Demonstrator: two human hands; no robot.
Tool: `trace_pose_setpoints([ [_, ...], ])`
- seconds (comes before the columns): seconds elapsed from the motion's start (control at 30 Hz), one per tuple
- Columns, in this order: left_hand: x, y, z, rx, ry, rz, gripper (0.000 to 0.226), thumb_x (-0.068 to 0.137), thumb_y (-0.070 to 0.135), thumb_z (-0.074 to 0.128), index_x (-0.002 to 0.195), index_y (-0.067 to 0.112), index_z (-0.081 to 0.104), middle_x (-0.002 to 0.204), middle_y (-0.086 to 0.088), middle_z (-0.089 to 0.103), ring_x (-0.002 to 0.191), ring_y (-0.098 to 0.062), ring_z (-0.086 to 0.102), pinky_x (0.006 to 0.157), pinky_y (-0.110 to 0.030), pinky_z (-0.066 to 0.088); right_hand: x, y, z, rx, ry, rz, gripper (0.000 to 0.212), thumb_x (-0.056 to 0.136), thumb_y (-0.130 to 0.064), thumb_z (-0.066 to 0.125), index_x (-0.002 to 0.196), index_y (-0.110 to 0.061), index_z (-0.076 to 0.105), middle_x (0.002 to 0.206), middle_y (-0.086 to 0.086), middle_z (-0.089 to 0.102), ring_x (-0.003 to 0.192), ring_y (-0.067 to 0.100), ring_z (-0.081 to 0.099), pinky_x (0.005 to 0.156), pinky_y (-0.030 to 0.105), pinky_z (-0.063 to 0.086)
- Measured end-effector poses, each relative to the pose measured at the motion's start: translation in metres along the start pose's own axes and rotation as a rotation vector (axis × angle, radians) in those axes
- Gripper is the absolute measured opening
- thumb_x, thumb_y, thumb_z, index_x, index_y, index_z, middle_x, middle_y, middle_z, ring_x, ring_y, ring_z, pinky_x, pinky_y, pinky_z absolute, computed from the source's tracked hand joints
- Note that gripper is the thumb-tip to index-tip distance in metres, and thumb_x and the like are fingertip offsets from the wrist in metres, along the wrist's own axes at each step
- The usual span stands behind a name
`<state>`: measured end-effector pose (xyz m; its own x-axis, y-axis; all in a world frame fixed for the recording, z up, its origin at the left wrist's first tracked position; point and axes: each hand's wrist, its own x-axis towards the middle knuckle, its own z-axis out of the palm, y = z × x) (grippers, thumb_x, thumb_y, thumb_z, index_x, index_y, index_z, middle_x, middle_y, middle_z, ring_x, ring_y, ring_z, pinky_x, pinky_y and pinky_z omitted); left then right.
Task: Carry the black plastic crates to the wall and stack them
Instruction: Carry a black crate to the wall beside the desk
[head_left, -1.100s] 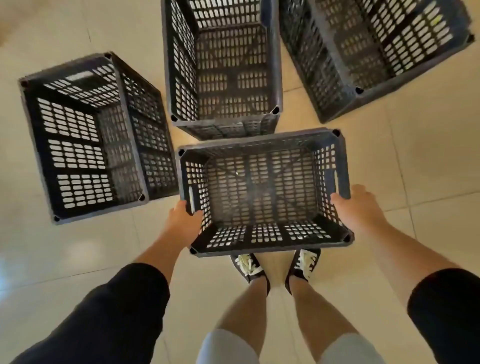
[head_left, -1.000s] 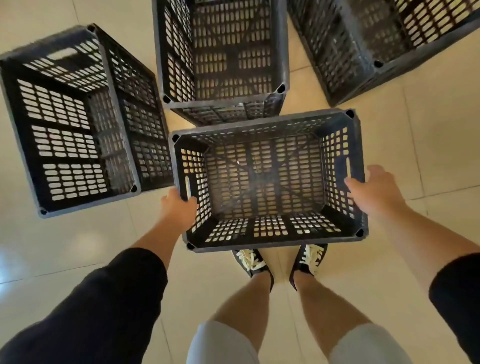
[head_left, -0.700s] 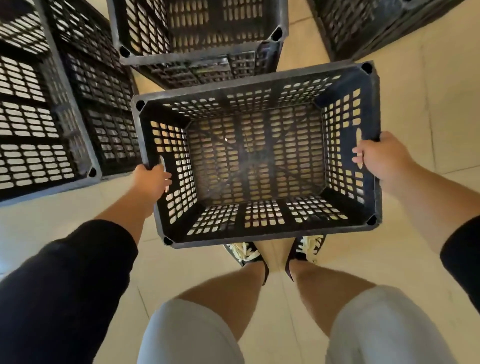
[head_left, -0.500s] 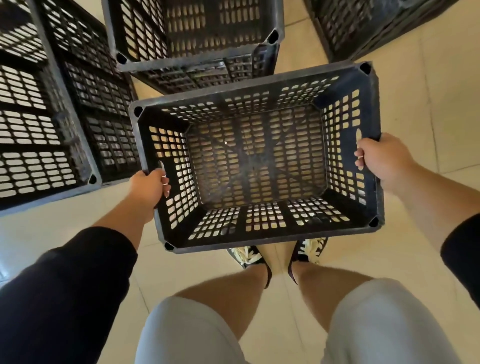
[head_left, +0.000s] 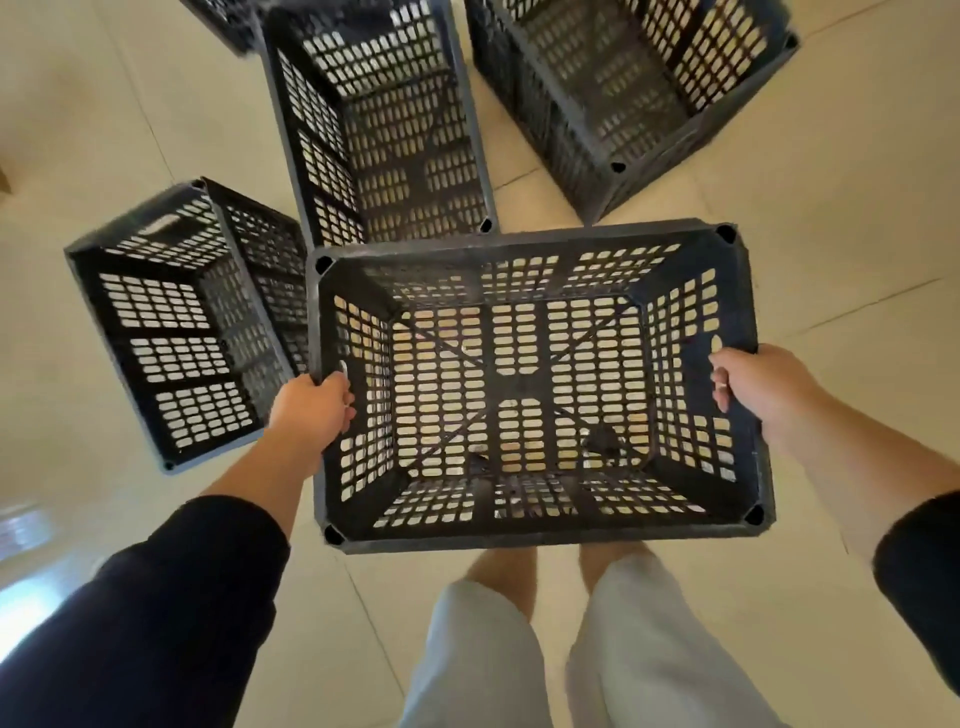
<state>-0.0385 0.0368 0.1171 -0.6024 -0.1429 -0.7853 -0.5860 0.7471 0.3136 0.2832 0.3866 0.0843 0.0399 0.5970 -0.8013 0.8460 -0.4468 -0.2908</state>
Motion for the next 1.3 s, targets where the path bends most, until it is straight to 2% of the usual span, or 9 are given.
trace_pose_setpoints([
  [0.13, -0.086, 0.058, -0.031, 0.050, -0.033, 0.077, 0.020, 0.101, 0.024, 0.060, 0.096, 0.007, 0.067, 0.076, -0.009, 0.065, 0.065, -0.024, 0.059, 0.072, -0.043, 0.051, -0.066, -0.013, -0.075, 0.088, 0.007, 0.031, 0.025, 0.092, -0.030, 0.059, 0.092, -0.005, 0.065, 0.077, 0.013, 0.064, 0.066, 0.029, 0.059, 0.075, 0.042, 0.053],
  [0.3, -0.185, 0.123, -0.057, 0.068, -0.071, 0.208, 0.020, 0.099, 0.027, 0.064, 0.092, 0.008, 0.067, 0.070, -0.006, 0.066, 0.063, -0.022, 0.058, 0.068, -0.040, 0.050, -0.146, -0.020, -0.159, 0.194, 0.057, 0.027, 0.023, 0.096, -0.030, 0.060, 0.095, -0.008, 0.065, 0.078, 0.011, 0.065, 0.067, 0.027, 0.060, 0.073, 0.042, 0.052],
  [0.5, -0.244, 0.175, -0.045, 0.174, -0.148, 0.339, 0.020, 0.105, 0.023, 0.057, 0.094, 0.008, 0.061, 0.076, -0.009, 0.062, 0.061, -0.021, 0.055, 0.060, -0.035, 0.048, -0.205, -0.008, -0.222, 0.307, 0.133, 0.066, 0.028, 0.100, -0.034, 0.059, 0.098, -0.007, 0.067, 0.083, 0.014, 0.067, 0.071, 0.027, 0.060, 0.073, 0.041, 0.052],
  [0.7, -0.281, 0.226, -0.012, 0.348, -0.288, 0.491, 0.026, 0.104, 0.023, 0.056, 0.084, 0.006, 0.059, 0.071, -0.010, 0.060, 0.061, -0.026, 0.055, 0.064, -0.041, 0.048, -0.263, 0.037, -0.262, 0.485, 0.275, 0.144, 0.031, 0.099, -0.038, 0.063, 0.099, -0.007, 0.067, 0.086, 0.013, 0.070, 0.072, 0.026, 0.062, 0.081, 0.046, 0.057],
  [0.93, -0.355, 0.255, 0.056, 0.530, -0.391, 0.650, 0.019, 0.105, 0.019, 0.052, 0.110, 0.003, 0.061, 0.076, -0.009, 0.059, 0.058, -0.023, 0.052, 0.057, -0.037, 0.045, -0.339, 0.124, -0.278, 0.721, 0.417, 0.247, 0.034, 0.098, -0.032, 0.065, 0.109, 0.001, 0.067, 0.083, 0.013, 0.066, 0.068, 0.027, 0.059, 0.073, 0.044, 0.054],
  [1.03, -0.399, 0.250, 0.099, 0.616, -0.462, 0.689, 0.032, 0.105, 0.015, 0.049, 0.130, -0.004, 0.057, 0.076, -0.009, 0.057, 0.057, -0.022, 0.049, 0.054, -0.036, 0.042, -0.373, 0.173, -0.285, 0.831, 0.474, 0.312, 0.029, 0.099, -0.029, 0.064, 0.106, -0.001, 0.065, 0.085, 0.014, 0.066, 0.071, 0.027, 0.060, 0.072, 0.041, 0.051],
  [1.1, -0.431, 0.241, 0.131, 0.688, -0.508, 0.749, 0.035, 0.105, 0.014, 0.050, 0.131, -0.008, 0.057, 0.074, -0.008, 0.055, 0.057, -0.022, 0.048, 0.056, -0.037, 0.042, -0.393, 0.209, -0.288, 0.906, 0.506, 0.371, 0.027, 0.100, -0.029, 0.064, 0.104, -0.002, 0.064, 0.089, 0.016, 0.067, 0.076, 0.030, 0.062, 0.074, 0.040, 0.050],
  [1.2, -0.489, 0.213, 0.181, 0.785, -0.555, 0.838, 0.019, 0.107, 0.016, 0.049, 0.109, 0.003, 0.062, 0.070, -0.008, 0.053, 0.055, -0.021, 0.047, 0.054, -0.036, 0.040, -0.419, 0.269, -0.294, 1.026, 0.548, 0.457, 0.027, 0.099, -0.031, 0.064, 0.102, -0.004, 0.064, 0.093, 0.018, 0.069, 0.080, 0.033, 0.064, 0.079, 0.045, 0.052],
  [1.3, -0.552, 0.173, 0.230, 0.904, -0.573, 0.940, 0.026, 0.106, 0.018, 0.049, 0.085, 0.006, 0.058, 0.066, -0.009, 0.053, 0.054, -0.022, 0.048, 0.054, -0.032, 0.041, -0.446, 0.330, -0.303, 1.135, 0.584, 0.530, 0.026, 0.098, -0.030, 0.065, 0.101, -0.004, 0.064, 0.093, 0.018, 0.069, 0.080, 0.033, 0.065, 0.077, 0.046, 0.053],
])
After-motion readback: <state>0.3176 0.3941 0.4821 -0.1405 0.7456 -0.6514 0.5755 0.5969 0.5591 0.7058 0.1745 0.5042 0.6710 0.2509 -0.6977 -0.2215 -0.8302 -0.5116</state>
